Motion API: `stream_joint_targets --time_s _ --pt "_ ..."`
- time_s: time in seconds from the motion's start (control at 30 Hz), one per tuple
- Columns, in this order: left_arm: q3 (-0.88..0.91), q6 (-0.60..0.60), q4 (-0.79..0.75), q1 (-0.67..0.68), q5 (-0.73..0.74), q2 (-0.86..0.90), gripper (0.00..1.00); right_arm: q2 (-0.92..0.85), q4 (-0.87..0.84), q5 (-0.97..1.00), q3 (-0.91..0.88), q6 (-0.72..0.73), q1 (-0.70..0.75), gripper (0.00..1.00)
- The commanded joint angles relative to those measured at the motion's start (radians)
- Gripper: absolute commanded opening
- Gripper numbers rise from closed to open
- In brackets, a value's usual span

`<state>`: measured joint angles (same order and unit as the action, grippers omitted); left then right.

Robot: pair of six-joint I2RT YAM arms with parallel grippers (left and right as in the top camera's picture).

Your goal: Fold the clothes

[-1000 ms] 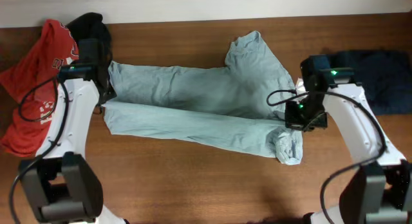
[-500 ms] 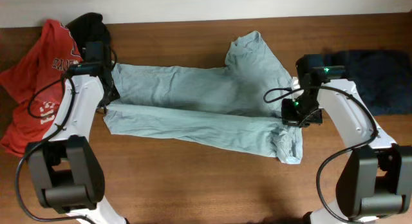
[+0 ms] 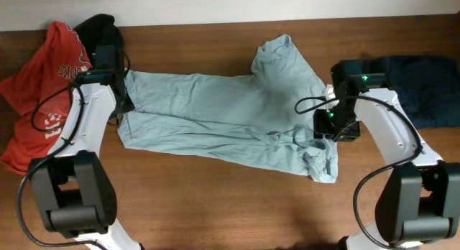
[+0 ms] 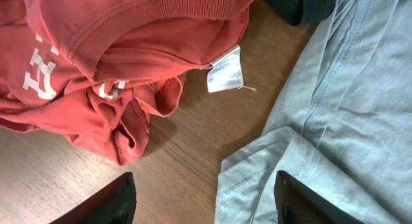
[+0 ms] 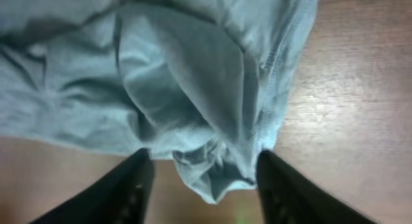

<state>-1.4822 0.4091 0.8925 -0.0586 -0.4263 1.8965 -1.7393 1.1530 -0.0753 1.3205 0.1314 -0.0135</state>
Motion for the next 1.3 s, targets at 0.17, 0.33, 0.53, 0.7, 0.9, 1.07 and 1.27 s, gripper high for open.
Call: stream_joint_targets --time_s 0.17,0.33,0.53,0.7,0.9,1.07,1.27 --pt "-0.025 -0.035 -0.021 -0.001 0.035 0.009 0.7 -0.008 0.032 -0.026 0.028 0.004 0.007 0.6" --pt "-0.118 -0.079 0.0 0.0 0.131 0.009 0.7 0.0 0.106 -0.057 0.115 0.045 0.006 0.58" --pt "-0.176 -0.135 0.056 0.0 0.247 0.009 0.7 0.011 0.198 -0.078 0.115 0.045 -0.055 0.53" --pt "-0.175 -0.219 0.061 0.0 0.331 0.009 0.66 0.011 0.152 -0.07 0.104 0.055 -0.153 0.52" --pt "-0.183 -0.388 0.047 0.018 0.468 0.002 0.65 0.024 0.06 -0.066 0.123 0.114 -0.217 0.52" --pt "-0.235 -0.386 0.057 0.039 0.476 -0.022 0.66 0.033 -0.003 -0.052 0.184 0.111 -0.219 0.77" --pt "-0.337 -0.373 0.0 0.041 0.491 0.0 0.84 0.029 -0.206 0.013 0.217 0.094 -0.217 0.96"
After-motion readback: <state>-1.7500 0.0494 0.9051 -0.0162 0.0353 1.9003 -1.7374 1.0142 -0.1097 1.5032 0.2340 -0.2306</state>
